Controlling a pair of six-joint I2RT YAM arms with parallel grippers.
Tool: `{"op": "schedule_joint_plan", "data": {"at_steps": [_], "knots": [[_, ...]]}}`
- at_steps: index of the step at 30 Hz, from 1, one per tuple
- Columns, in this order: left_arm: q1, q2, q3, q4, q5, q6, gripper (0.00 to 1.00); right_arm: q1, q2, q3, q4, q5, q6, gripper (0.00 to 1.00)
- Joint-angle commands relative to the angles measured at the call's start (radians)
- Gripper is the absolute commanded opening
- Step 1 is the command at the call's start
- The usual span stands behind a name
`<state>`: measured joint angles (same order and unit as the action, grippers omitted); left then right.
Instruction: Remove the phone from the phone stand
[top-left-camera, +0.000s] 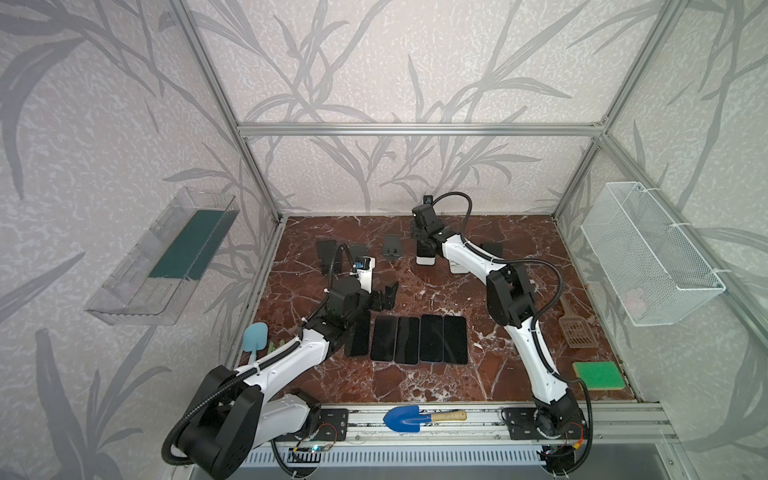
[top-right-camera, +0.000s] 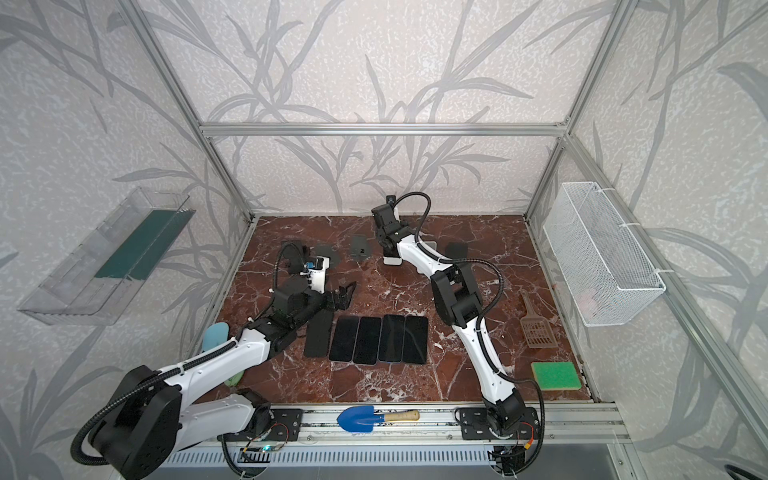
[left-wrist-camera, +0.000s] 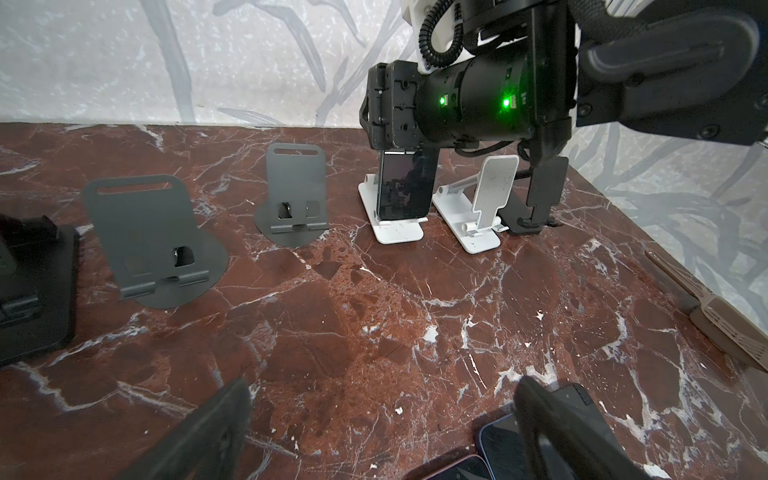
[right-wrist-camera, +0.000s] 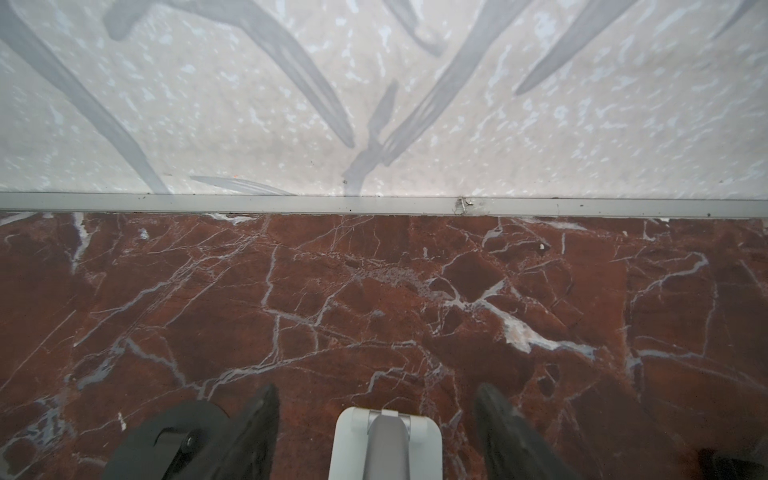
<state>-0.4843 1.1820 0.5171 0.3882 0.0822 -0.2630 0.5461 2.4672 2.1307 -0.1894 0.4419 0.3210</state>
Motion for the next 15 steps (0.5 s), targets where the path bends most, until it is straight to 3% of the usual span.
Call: {"op": "schedule_joint_plan", "data": {"at_steps": [1,15], "knots": [[-0.004,-0.022,0.012,-0.011,-0.016,0.016,0.99,-0.006,-0.036,-0.049,0.043,0.006,-0.010,0.69],[-0.004,-0.012,0.010,0.003,-0.015,0.015,0.98,-0.006,-0.222,-0.337,0.262,-0.042,-0.057,0.58]]}}
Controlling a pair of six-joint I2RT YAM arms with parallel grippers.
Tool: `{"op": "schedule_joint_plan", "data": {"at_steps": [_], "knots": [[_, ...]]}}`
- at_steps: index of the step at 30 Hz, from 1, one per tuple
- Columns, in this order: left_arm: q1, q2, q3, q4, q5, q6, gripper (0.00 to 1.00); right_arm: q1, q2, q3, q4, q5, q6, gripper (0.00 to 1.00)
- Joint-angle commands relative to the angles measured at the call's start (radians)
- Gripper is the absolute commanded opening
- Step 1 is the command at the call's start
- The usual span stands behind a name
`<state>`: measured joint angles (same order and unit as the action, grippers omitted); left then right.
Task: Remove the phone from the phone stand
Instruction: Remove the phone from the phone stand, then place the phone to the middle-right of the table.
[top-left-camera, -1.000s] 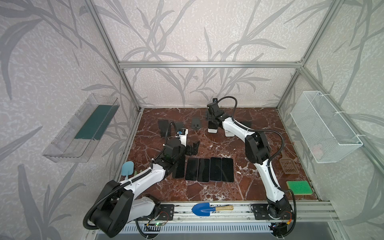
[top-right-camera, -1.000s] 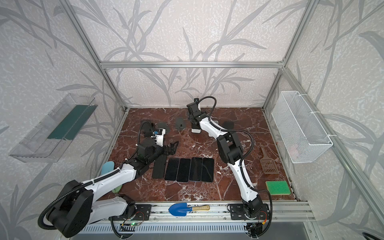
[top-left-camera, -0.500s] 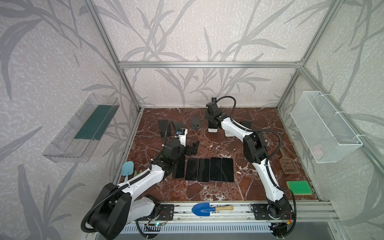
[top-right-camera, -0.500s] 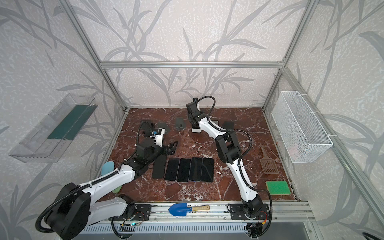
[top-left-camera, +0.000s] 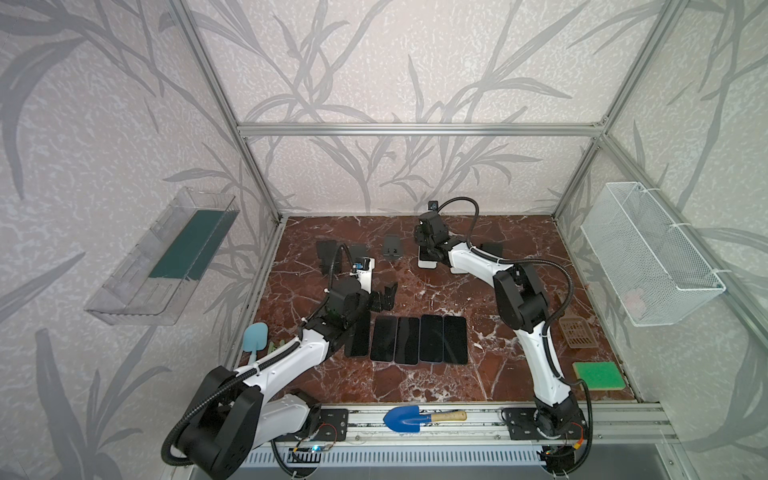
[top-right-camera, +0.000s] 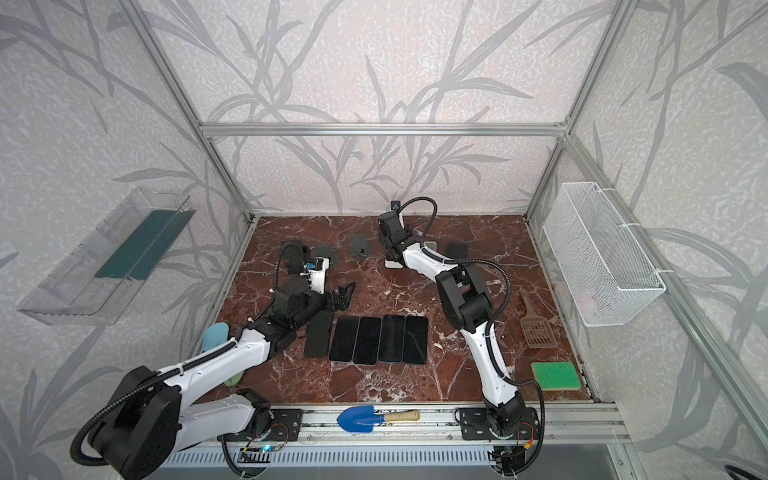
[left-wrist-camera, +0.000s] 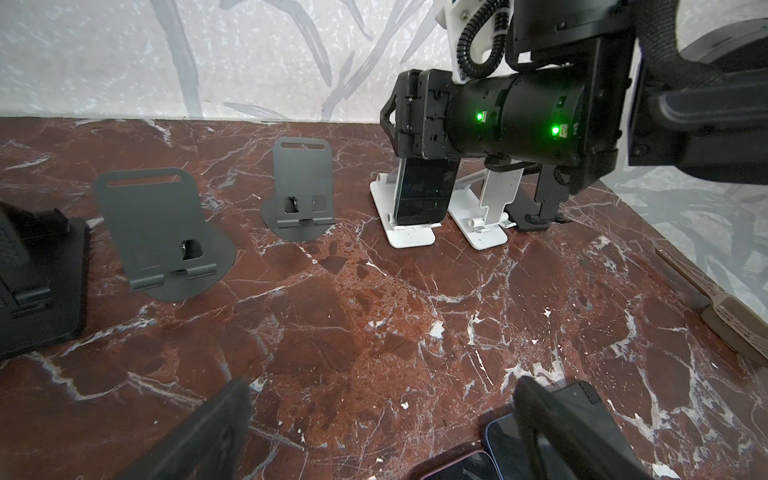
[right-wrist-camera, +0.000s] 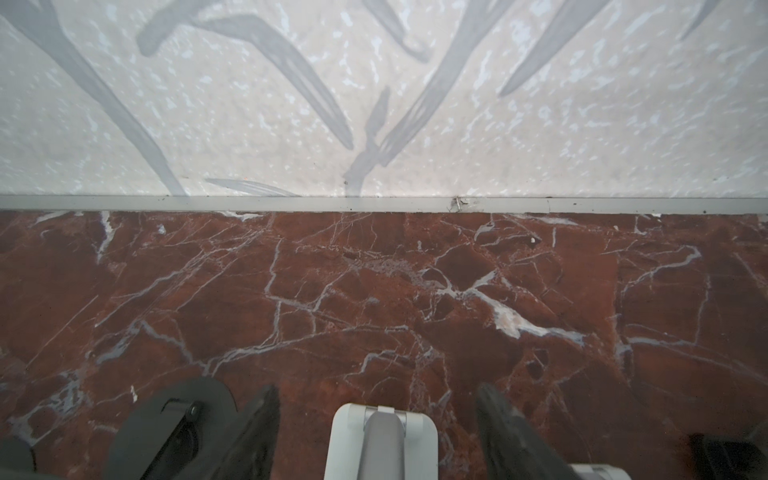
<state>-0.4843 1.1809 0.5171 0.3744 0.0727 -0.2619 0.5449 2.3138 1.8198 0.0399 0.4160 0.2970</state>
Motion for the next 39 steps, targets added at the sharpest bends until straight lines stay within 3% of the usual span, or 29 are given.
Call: {"op": "schedule_joint_plan", "data": {"at_steps": [1,14,23,29,39], "knots": [[-0.003,-0.010,0.009,0.019,-0.007,0.013,0.98,-0.003,-0.077,-0.033,0.041,-0.021,-0.039,0.57],[-0.004,-0.009,0.018,0.023,-0.014,0.016,0.98,0.012,-0.175,-0.041,0.023,-0.032,-0.059,0.55],[-0.004,-0.006,0.022,0.038,-0.013,0.011,0.98,0.027,-0.329,-0.147,0.037,-0.069,-0.064,0.55],[-0.004,-0.002,0.026,0.050,-0.004,0.007,0.97,0.039,-0.506,-0.309,0.014,-0.125,-0.043,0.54],[-0.005,-0.023,-0.011,0.142,-0.004,0.004,0.97,0.042,-0.923,-0.727,-0.098,-0.160,0.021,0.54]]}}
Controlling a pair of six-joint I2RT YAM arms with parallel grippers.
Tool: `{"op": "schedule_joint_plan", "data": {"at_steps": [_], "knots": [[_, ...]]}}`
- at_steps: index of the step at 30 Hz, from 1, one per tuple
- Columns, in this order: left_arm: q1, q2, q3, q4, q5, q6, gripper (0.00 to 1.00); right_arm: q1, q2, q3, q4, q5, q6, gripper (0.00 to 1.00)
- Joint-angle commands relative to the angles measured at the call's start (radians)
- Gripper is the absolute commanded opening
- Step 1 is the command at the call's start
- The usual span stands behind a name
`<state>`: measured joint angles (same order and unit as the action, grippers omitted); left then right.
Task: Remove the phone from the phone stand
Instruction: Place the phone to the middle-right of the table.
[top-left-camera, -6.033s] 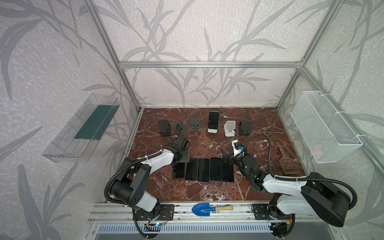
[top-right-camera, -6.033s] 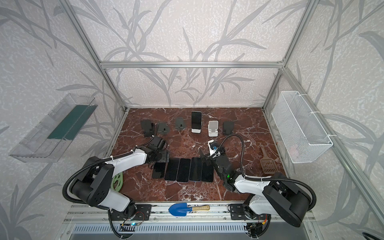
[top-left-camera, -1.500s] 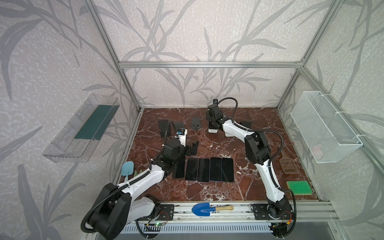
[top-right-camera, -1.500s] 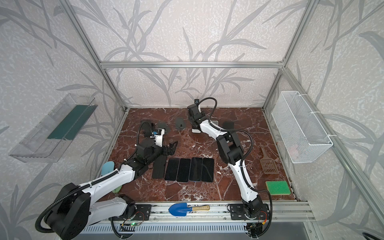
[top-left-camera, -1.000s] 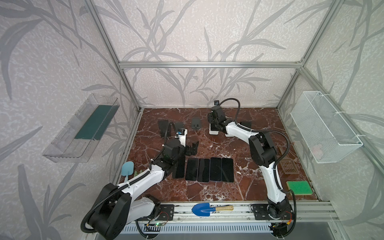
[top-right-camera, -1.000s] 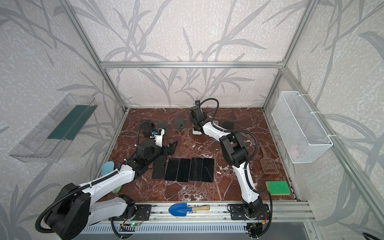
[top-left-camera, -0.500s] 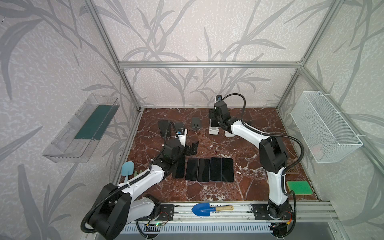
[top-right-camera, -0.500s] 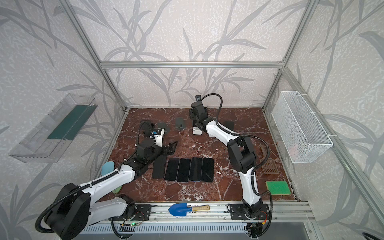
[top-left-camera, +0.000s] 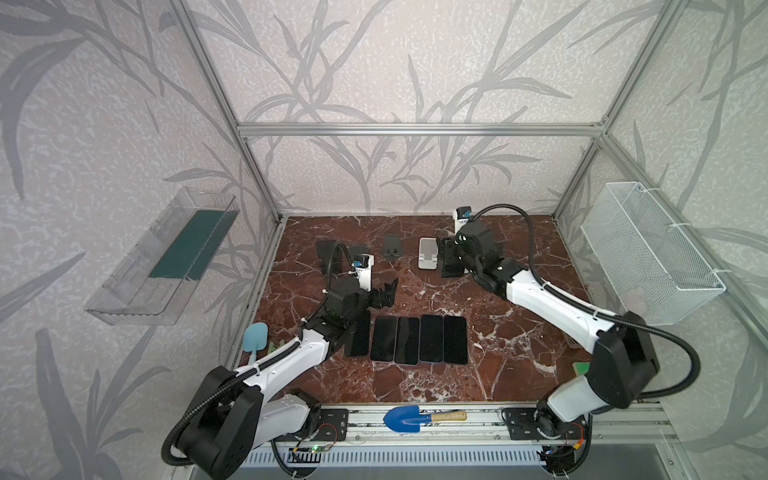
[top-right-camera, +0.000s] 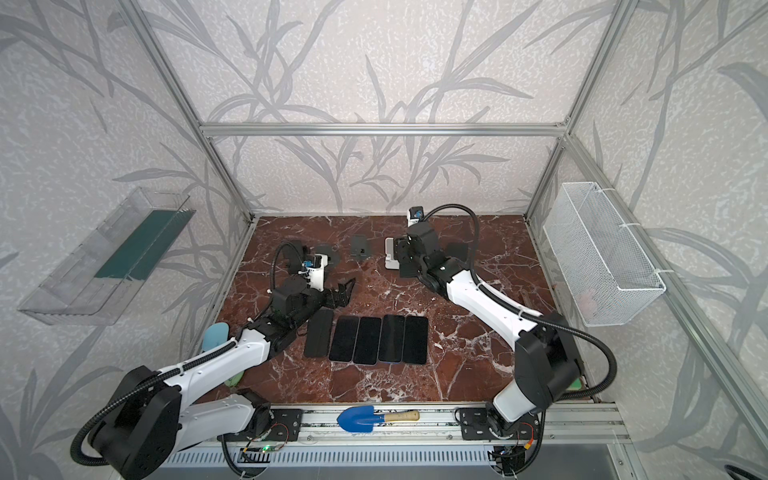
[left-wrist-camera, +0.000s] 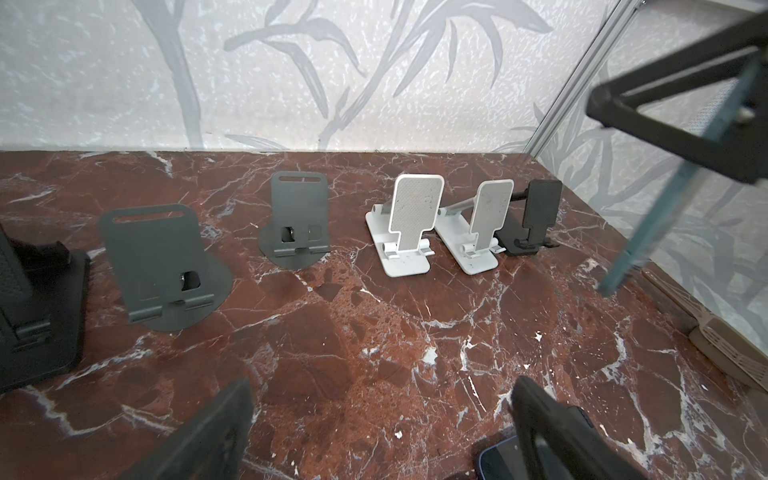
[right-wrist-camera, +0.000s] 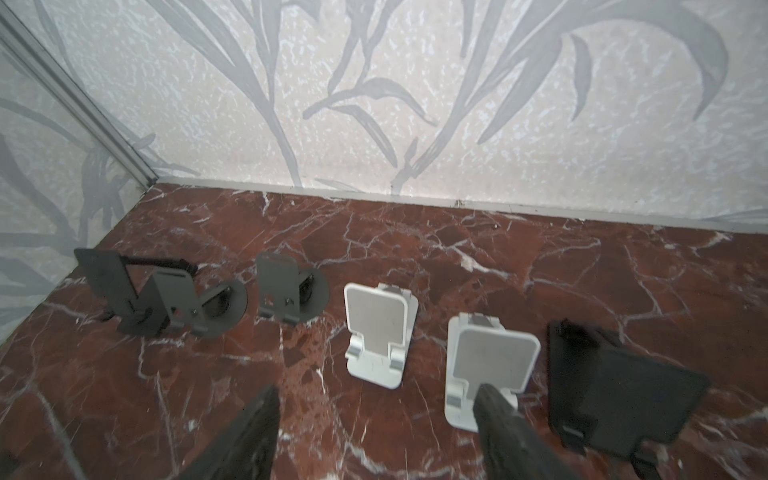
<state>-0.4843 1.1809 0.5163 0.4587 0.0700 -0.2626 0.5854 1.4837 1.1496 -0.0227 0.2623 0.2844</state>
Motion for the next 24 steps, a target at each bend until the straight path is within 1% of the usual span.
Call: {"op": "schedule_joint_plan", "data": {"at_steps": [1,6,12,15,20,24], "knots": [[-0.005,-0.023,-0.014,0.063,0.003,0.009,0.96,0.001,-0.135,-0.094,-0.062,-0.005,0.042,0.54],[-0.007,-0.015,-0.050,0.117,0.010,0.022,0.96,0.001,-0.312,-0.257,-0.162,-0.003,0.098,0.54],[-0.008,0.021,-0.074,0.158,0.014,0.037,0.96,0.002,-0.427,-0.431,-0.188,0.019,0.143,0.54],[-0.011,0.034,-0.083,0.161,0.022,0.034,0.96,0.001,-0.441,-0.491,-0.172,0.031,0.139,0.54],[-0.013,0.029,-0.102,0.153,0.005,0.028,0.96,-0.008,-0.411,-0.541,-0.167,0.040,0.147,0.55],[-0.014,0.015,-0.107,0.103,-0.011,0.028,0.96,-0.042,-0.401,-0.592,-0.129,0.012,0.161,0.55]]}}
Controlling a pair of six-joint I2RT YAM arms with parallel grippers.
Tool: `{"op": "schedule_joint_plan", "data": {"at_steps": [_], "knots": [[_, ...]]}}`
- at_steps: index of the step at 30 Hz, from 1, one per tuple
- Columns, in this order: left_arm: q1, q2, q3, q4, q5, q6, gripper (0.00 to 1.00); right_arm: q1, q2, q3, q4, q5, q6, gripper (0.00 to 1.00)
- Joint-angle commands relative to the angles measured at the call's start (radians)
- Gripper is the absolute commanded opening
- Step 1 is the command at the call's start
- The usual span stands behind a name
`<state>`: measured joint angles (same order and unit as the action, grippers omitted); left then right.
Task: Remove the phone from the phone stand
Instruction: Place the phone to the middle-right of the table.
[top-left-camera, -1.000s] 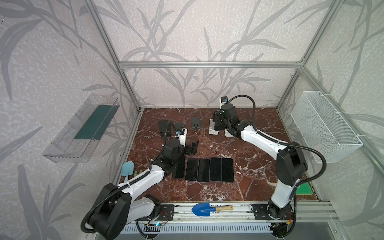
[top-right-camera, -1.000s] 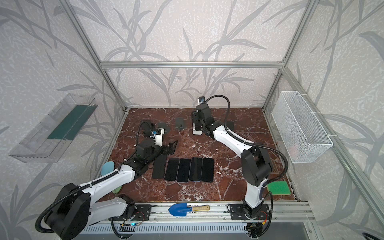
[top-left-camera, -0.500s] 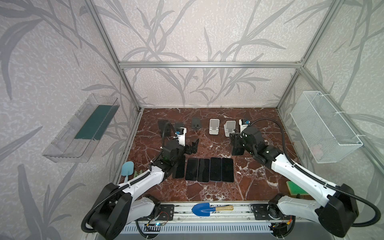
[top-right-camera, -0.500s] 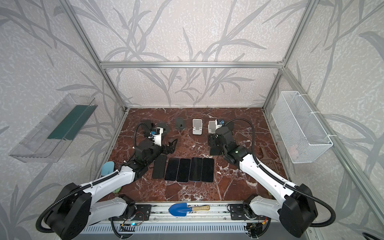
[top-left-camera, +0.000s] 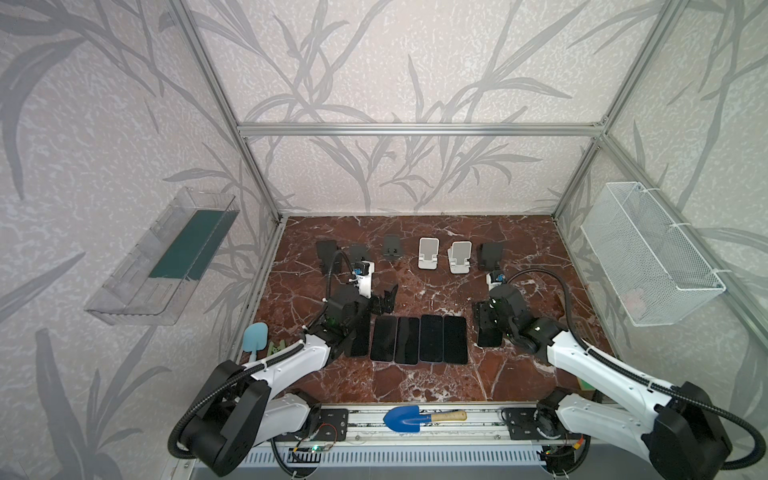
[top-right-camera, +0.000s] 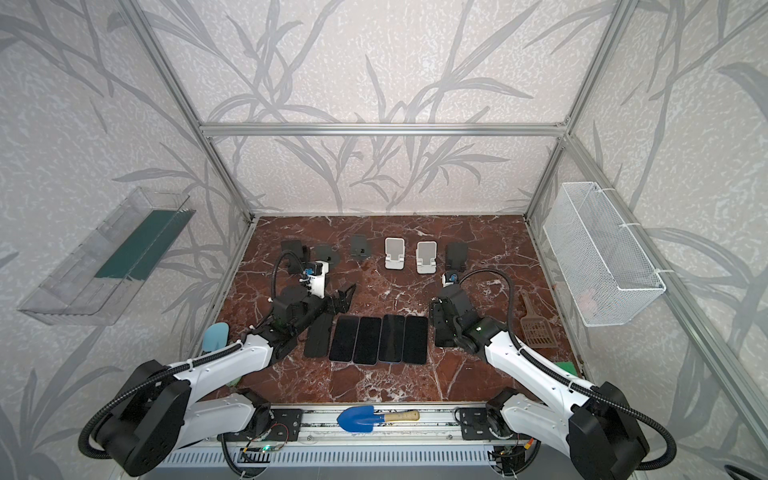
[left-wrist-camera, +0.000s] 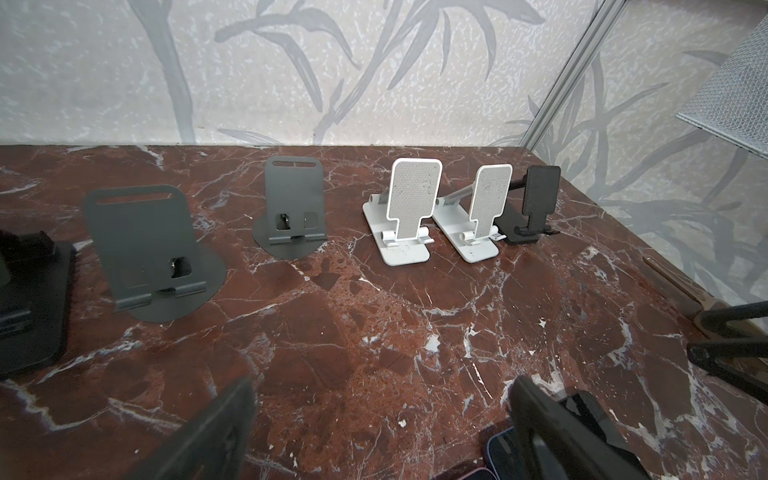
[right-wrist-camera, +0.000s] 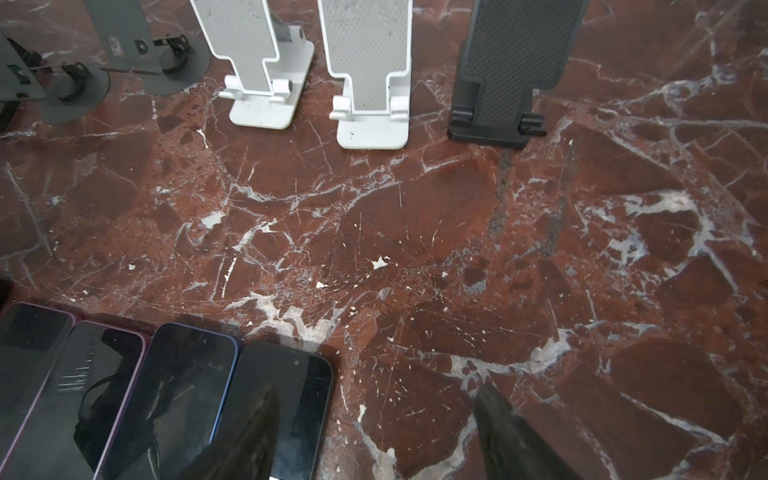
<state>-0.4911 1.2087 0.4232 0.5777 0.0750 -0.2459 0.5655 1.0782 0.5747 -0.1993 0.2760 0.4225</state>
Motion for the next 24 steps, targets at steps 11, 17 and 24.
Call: {"op": "schedule_joint_plan", "data": {"at_steps": [11,17,24], "knots": [[-0.010,-0.046,-0.011,-0.118,-0.035,0.005,0.96,-0.050,0.059,-0.077,0.086,0.005,0.024,0.55],[-0.014,-0.035,-0.013,-0.124,-0.036,-0.006,0.95,-0.050,0.122,-0.091,0.138,-0.013,0.031,0.55],[-0.019,-0.005,-0.009,-0.109,-0.042,-0.015,0.95,-0.046,0.224,-0.092,0.199,-0.031,0.033,0.54]]}}
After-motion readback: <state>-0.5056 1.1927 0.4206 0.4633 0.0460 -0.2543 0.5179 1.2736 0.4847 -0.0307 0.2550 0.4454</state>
